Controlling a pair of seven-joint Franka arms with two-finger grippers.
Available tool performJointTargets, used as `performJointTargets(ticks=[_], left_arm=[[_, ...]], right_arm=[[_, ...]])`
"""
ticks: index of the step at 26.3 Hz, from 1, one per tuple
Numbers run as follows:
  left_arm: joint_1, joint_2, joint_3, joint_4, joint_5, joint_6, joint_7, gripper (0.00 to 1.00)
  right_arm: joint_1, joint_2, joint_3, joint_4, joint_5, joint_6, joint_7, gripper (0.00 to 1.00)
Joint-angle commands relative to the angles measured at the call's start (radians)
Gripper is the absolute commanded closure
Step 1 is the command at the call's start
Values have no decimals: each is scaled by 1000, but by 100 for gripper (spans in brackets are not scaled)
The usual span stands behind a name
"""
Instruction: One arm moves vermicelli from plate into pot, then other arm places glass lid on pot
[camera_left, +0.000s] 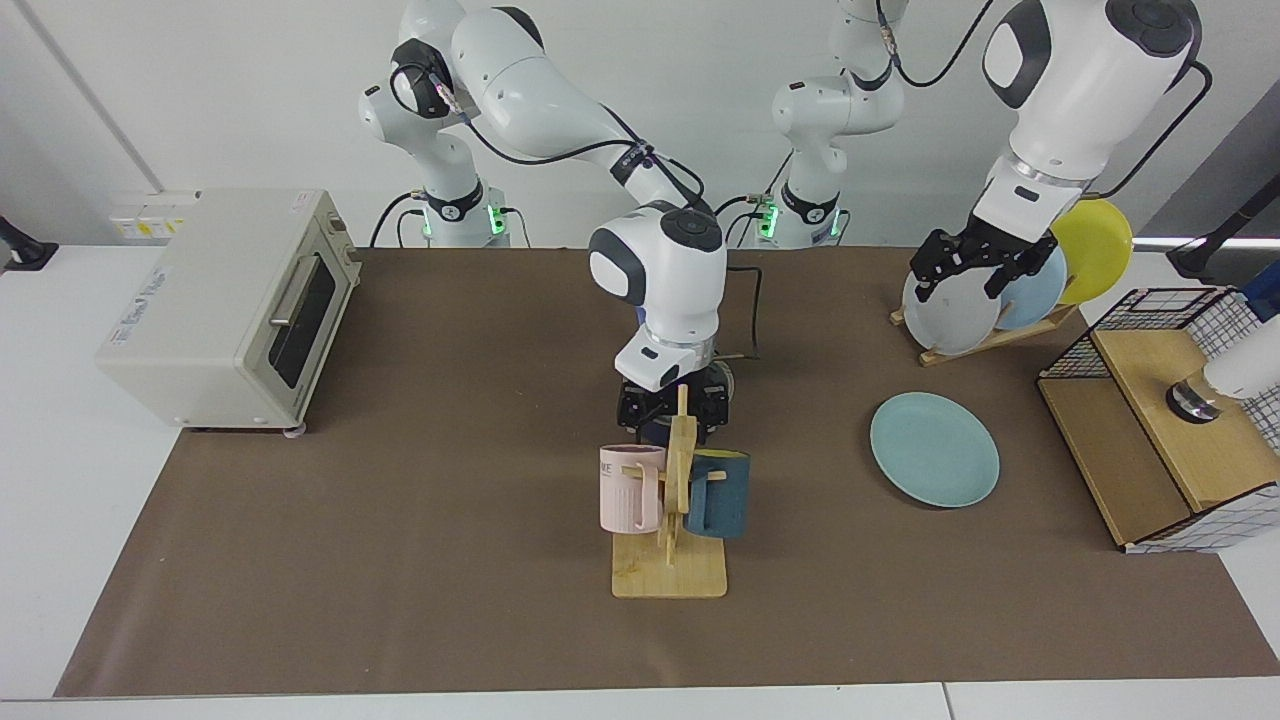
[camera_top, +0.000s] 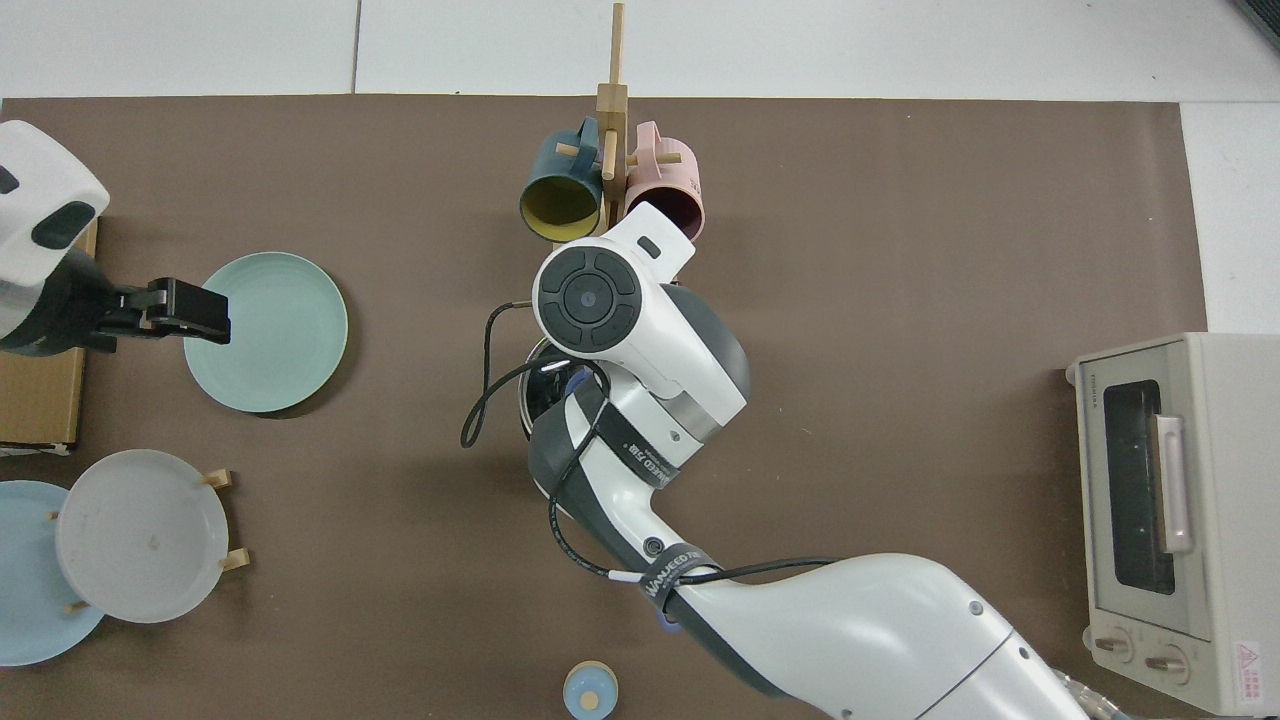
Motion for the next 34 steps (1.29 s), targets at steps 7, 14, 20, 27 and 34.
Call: performJointTargets(ticks=[7, 14, 20, 27, 34], left_arm=[[5, -22, -3, -22, -4, 8, -8, 0], [5, -22, -3, -24, -4, 6, -8, 0], [5, -22, -3, -22, -4, 6, -8, 0], [5, -22, -3, -24, -4, 6, -8, 0], [5, -22, -4, -22, -4, 6, -8, 0]], right_arm=[[-8, -13, 12, 2, -21, -12, -29, 1], [-22, -25, 14, -24, -15, -12, -63, 1], [-21, -34, 14, -47, -2, -13, -96, 1], [-21, -62, 15, -96, -1, -13, -98, 1], [-34, -79, 23, -132, 10, -16, -136, 1]])
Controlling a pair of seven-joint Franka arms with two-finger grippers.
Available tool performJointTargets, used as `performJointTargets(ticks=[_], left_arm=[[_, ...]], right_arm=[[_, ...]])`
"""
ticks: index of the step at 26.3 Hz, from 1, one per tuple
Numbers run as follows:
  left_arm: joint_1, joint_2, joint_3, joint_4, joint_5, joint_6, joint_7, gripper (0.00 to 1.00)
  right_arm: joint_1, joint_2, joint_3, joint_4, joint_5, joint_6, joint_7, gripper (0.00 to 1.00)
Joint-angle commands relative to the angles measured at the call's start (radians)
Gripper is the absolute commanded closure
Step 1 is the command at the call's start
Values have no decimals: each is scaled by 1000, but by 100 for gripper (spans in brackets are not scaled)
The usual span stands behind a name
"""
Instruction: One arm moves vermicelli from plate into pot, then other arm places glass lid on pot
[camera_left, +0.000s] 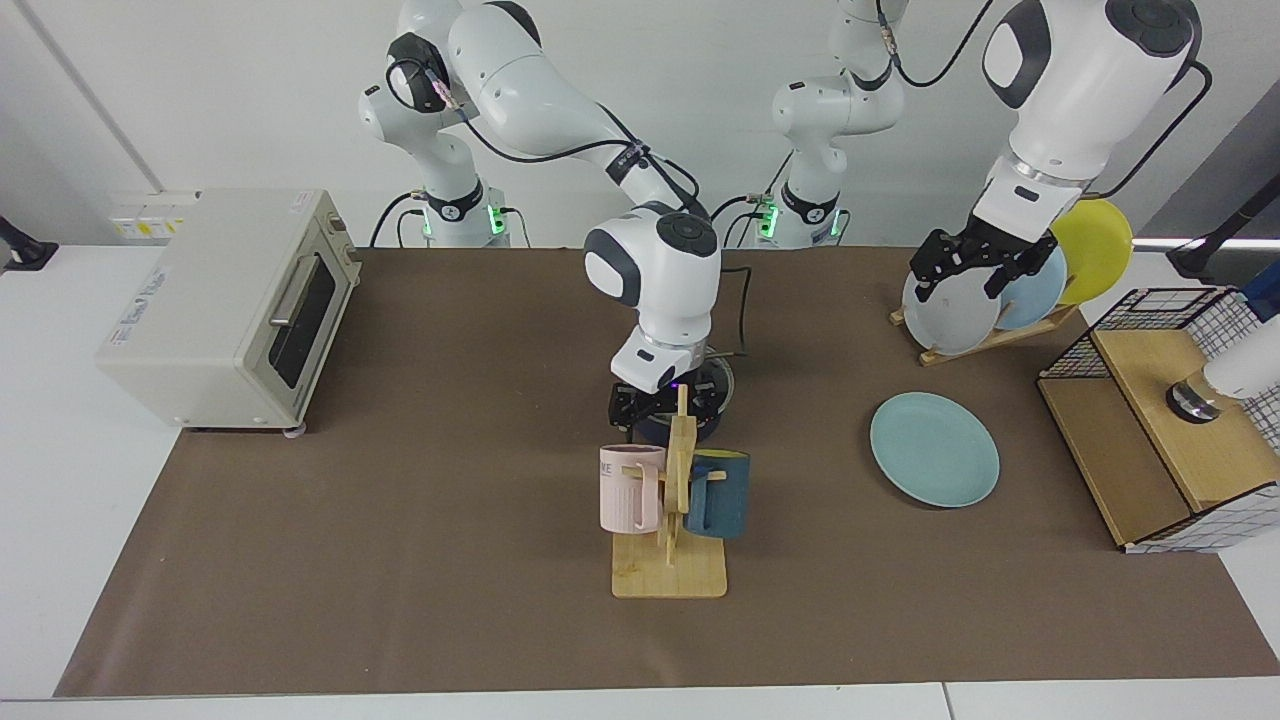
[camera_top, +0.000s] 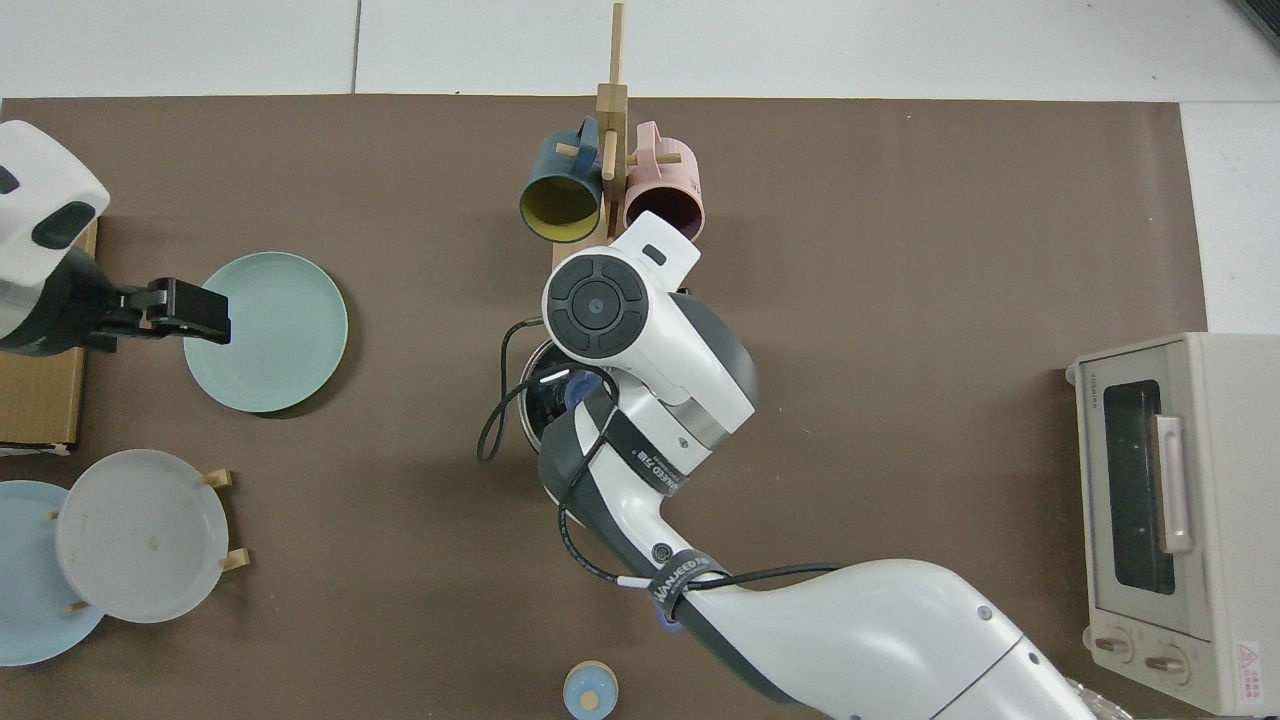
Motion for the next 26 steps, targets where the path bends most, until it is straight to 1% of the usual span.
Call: performJointTargets(ticks=[1, 3, 18, 20, 23, 26], left_arm=[[5, -22, -4, -22, -4, 8, -8, 0], [5, -22, -2, -22, -4, 6, -8, 0], [5, -22, -4, -22, -4, 6, -8, 0], [5, -22, -2, -24, -4, 8, -8, 0], [5, -22, -2, -22, -4, 6, -8, 0], [5, -22, -2, -24, -4, 6, -8, 0]], right_arm=[[-27, -50, 19, -71, 23, -8, -66, 1], [-27, -50, 19, -72, 39, -8, -82, 1], [-35, -50, 13, -54, 36, -8, -74, 1], [-41, -61, 11, -42, 36, -9, -73, 1], [-68, -110, 7, -45, 39, -17, -71, 1], [-90, -156, 7, -51, 39, -67, -70, 1]])
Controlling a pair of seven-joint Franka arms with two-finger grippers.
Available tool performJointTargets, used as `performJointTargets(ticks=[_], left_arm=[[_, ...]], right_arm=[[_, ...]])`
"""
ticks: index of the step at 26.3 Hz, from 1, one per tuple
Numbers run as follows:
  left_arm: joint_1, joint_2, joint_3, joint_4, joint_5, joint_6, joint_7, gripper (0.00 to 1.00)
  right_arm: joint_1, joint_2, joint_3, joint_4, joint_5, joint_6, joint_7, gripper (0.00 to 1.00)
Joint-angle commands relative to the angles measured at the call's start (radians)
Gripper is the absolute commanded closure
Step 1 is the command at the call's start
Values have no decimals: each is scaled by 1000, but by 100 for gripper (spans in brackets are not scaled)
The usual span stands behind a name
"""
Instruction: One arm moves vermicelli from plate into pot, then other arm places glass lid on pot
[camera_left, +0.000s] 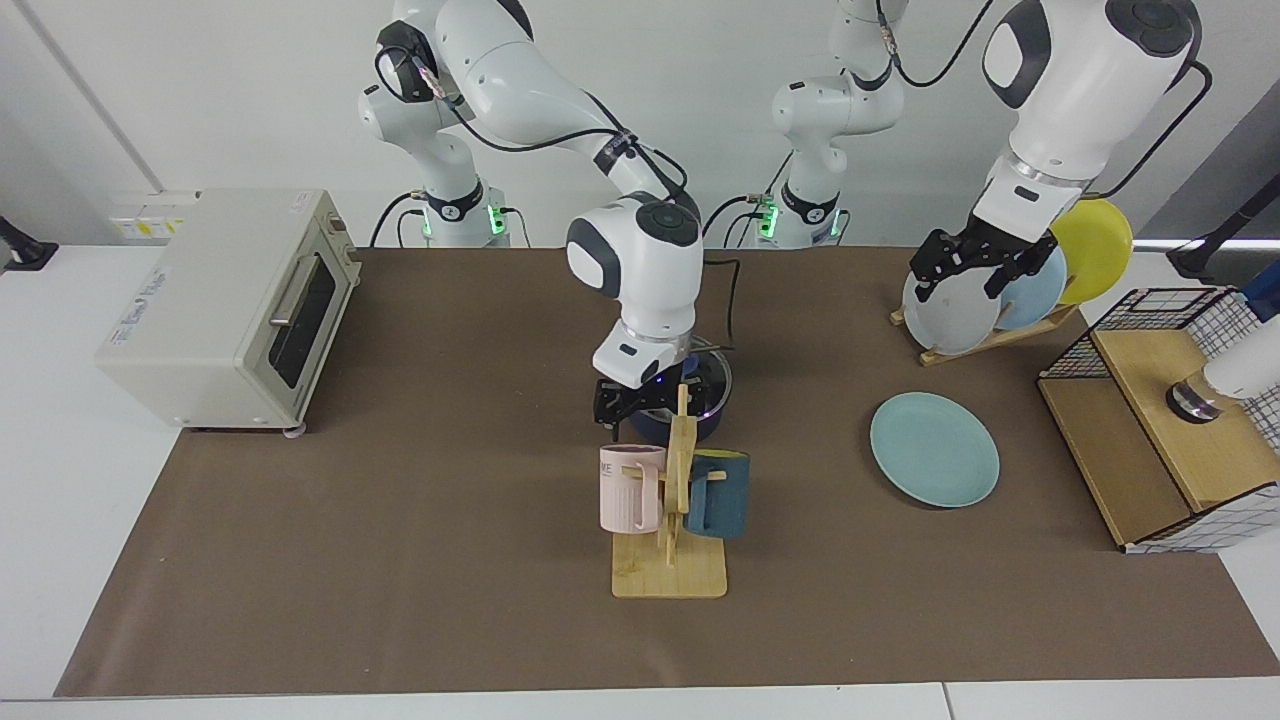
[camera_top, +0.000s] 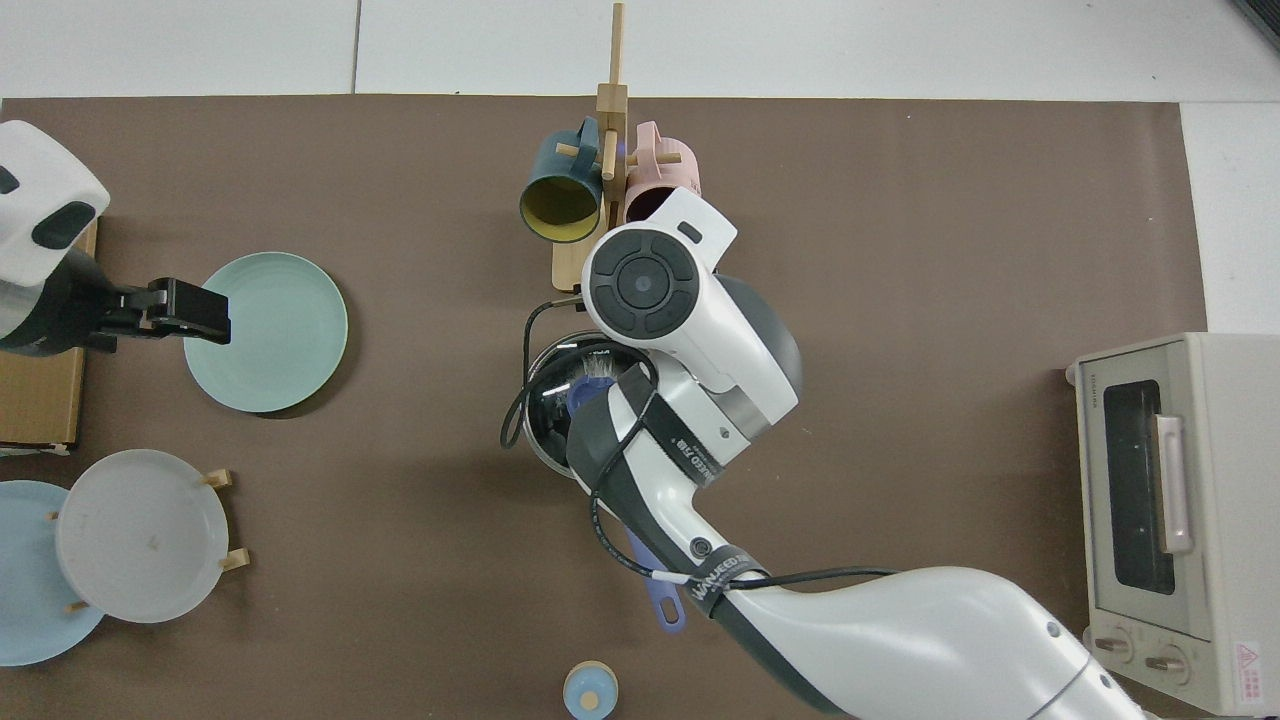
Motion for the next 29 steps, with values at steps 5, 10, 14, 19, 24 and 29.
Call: performJointTargets(ticks=[5, 10, 14, 19, 24, 29], left_arm=[[5, -22, -2, -24, -4, 6, -8, 0], [5, -22, -2, -22, -4, 6, -8, 0], [5, -22, -2, -22, -4, 8, -9, 0], [5, -22, -2, -24, -4, 6, -8, 0], [5, -22, -2, -24, -4, 6, -8, 0], [5, -22, -2, -22, -4, 6, -8, 0]], right_arm=[[-63, -164, 10, -49, 21, -164, -20, 1], [-138, -274, 13, -108, 24, -214, -53, 1], [-187, -331, 13, -122, 26, -278, -95, 1], [-250, -377, 12, -122, 26, -312, -164, 1], [-324, -400, 15, -116, 39, -332, -216, 1], [-426, -429, 13, -110, 176, -385, -348, 1]])
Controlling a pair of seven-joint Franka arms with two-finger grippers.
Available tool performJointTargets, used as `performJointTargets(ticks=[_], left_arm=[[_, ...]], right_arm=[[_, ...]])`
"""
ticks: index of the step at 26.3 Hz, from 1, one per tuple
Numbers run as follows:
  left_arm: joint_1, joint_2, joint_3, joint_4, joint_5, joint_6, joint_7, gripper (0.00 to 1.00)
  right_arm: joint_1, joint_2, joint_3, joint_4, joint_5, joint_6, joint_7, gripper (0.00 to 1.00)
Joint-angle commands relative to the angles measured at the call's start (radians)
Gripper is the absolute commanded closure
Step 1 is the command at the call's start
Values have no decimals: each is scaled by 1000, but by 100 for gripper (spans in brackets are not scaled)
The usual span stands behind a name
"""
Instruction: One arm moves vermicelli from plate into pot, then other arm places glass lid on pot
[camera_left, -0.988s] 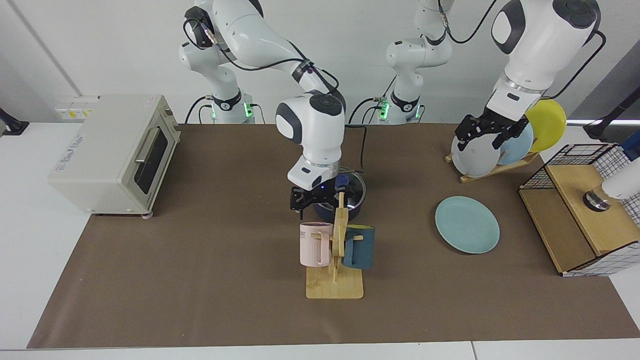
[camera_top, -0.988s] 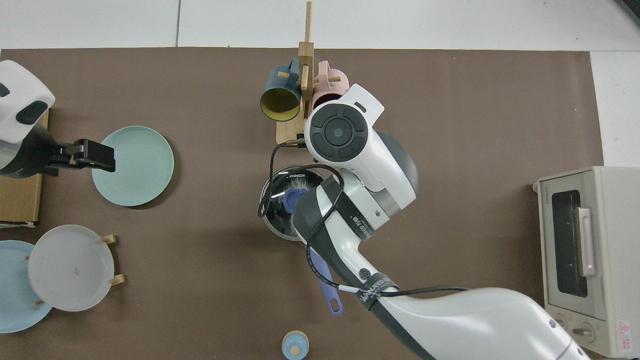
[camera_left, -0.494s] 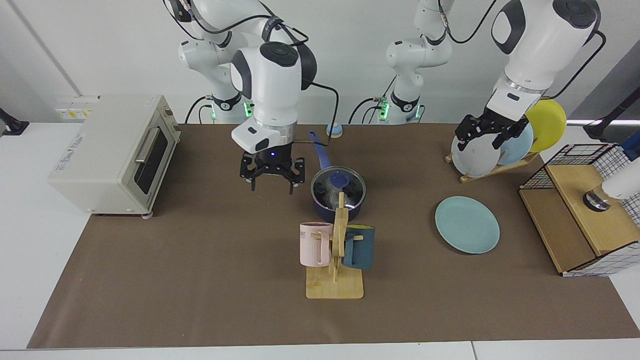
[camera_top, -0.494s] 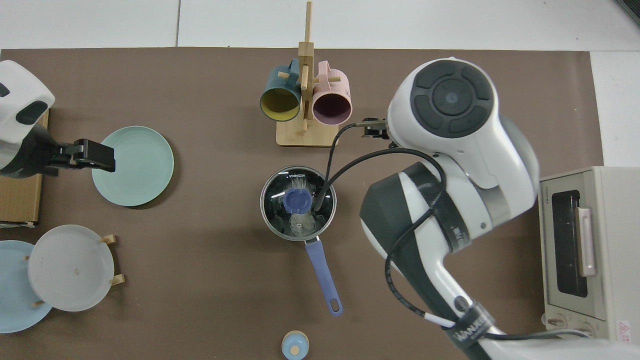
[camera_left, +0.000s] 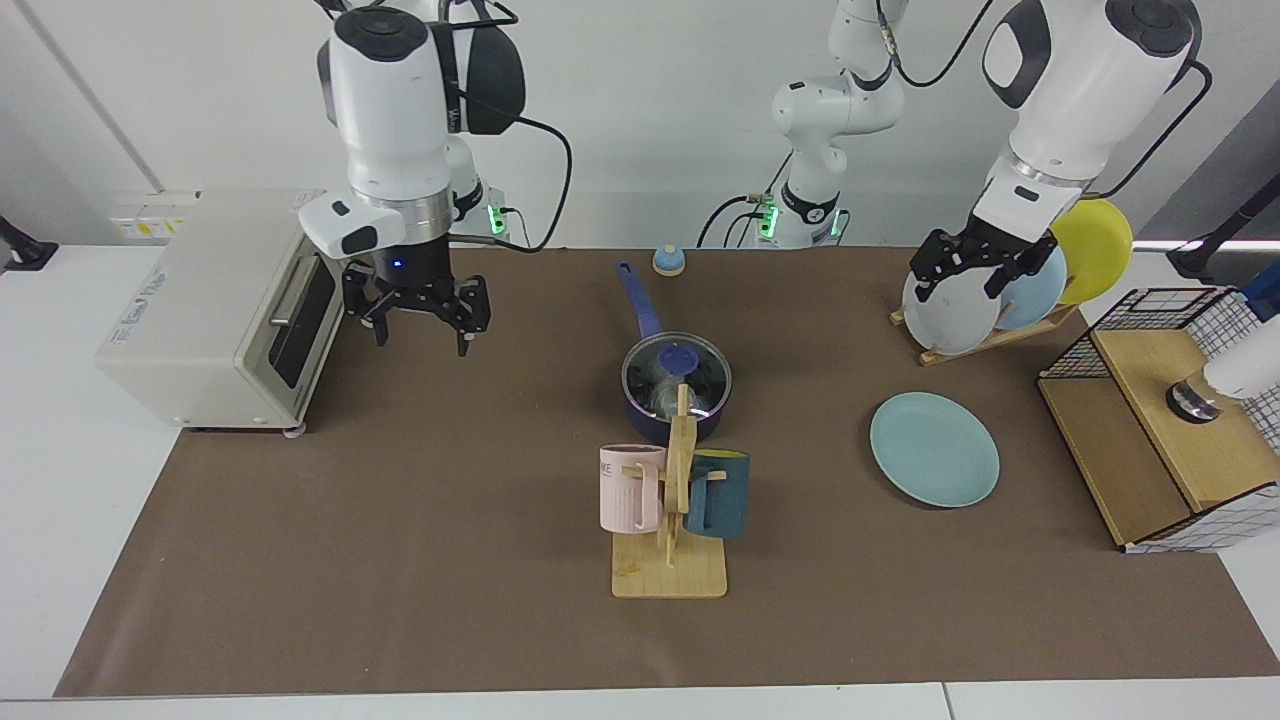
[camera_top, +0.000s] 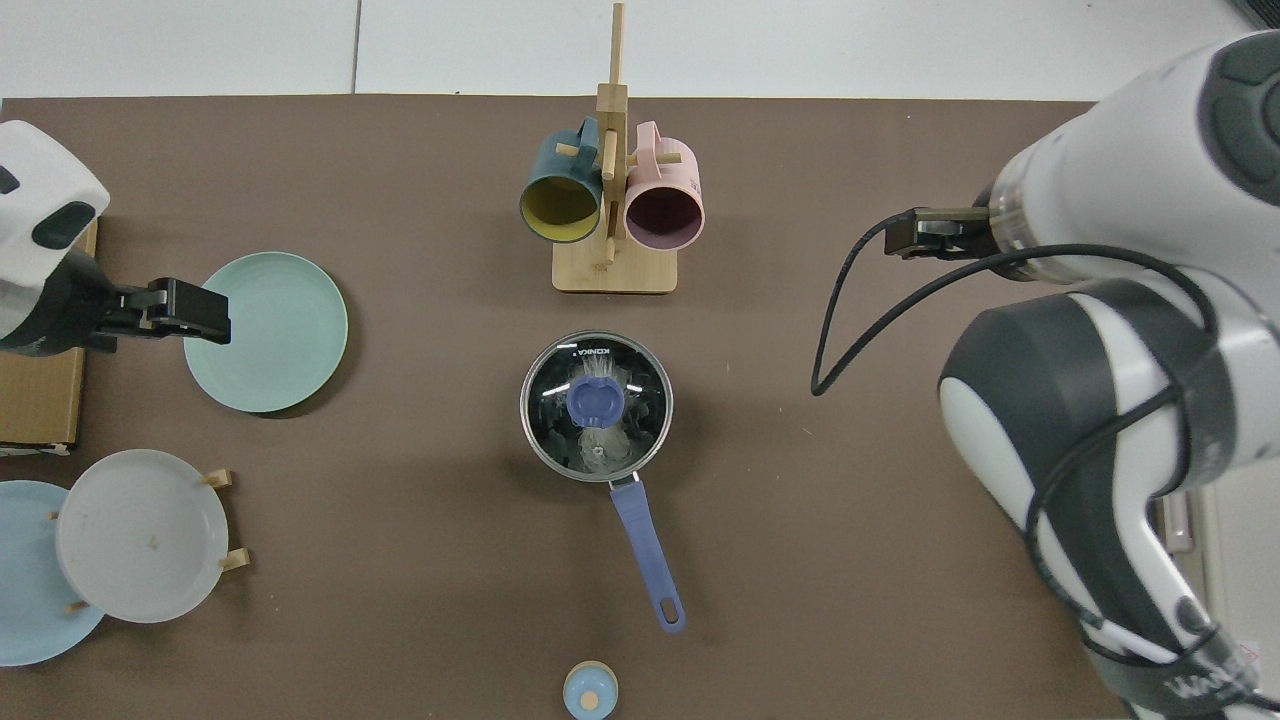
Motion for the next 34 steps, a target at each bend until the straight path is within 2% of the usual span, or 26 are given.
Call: performJointTargets(ticks=[1, 11, 14, 18, 27, 30, 34], left_arm=[[5, -22, -2, -22, -4, 6, -9, 0], [5, -22, -2, -24, -4, 6, -8, 0], [5, -22, -2, -22, -4, 6, -8, 0], [5, -22, -2, -22, -4, 6, -8, 0], [5, -22, -1, -24, -4, 6, -8, 0], [5, -22, -1, -24, -4, 6, -8, 0], [5, -22, -2, -22, -4, 8, -8, 0]], right_arm=[[-94, -48, 13, -25, 93, -55, -117, 1], [-137, -112, 13, -49, 109, -166, -163, 1], [-148, -158, 14, -100, 115, -190, -211, 1], [-140, -219, 14, -198, 119, -169, -219, 1], [-142, -210, 14, -203, 124, -155, -222, 1], [-145, -209, 14, -200, 168, -155, -223, 1], [-147, -209, 14, -198, 182, -155, -225, 1]])
